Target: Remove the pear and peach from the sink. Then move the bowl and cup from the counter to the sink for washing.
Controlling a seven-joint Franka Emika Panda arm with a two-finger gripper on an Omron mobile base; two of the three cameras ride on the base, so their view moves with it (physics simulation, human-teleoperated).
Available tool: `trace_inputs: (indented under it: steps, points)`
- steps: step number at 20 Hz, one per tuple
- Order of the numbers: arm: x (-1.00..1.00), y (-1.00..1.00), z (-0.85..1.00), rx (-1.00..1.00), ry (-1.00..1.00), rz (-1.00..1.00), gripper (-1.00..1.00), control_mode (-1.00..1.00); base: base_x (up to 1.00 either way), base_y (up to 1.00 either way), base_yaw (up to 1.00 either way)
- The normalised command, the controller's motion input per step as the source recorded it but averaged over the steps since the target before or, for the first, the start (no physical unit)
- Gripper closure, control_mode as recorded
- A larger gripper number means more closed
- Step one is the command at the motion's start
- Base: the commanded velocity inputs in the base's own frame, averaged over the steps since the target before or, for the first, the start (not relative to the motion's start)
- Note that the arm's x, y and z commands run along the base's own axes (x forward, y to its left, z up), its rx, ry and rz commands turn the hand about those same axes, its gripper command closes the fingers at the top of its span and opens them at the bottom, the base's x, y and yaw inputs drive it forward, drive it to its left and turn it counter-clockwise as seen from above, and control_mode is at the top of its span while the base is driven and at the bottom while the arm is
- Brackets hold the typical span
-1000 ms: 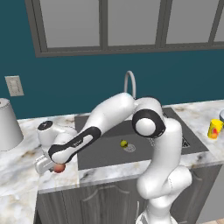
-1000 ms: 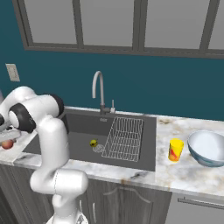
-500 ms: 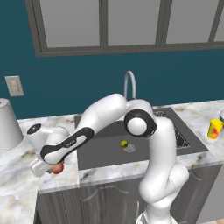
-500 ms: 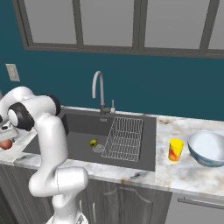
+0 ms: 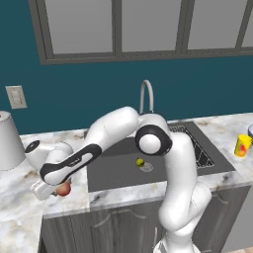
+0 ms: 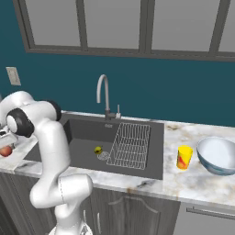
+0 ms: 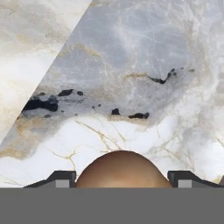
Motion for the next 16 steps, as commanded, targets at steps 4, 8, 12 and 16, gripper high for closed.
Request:
trace_inputs:
  steps: [4, 8, 12, 16]
  points:
    - [0.00, -0.01, -0.05, -0.01, 0.00, 0.00, -1.00, -1.00, 0.00, 0.00, 0.00]
    - [0.00, -0.05, 0.00, 0.00, 0.00, 0.00, -1.00, -1.00, 0.00, 0.00, 0.00]
    - [0.00, -0.05, 0.04, 0.01, 0.00, 0.00, -1.00, -1.00, 0.00, 0.00, 0.00]
    - [-0.01, -0.05, 0.13, 0.04, -0.02, 0.00, -1.00, -1.00, 0.00, 0.00, 0.00]
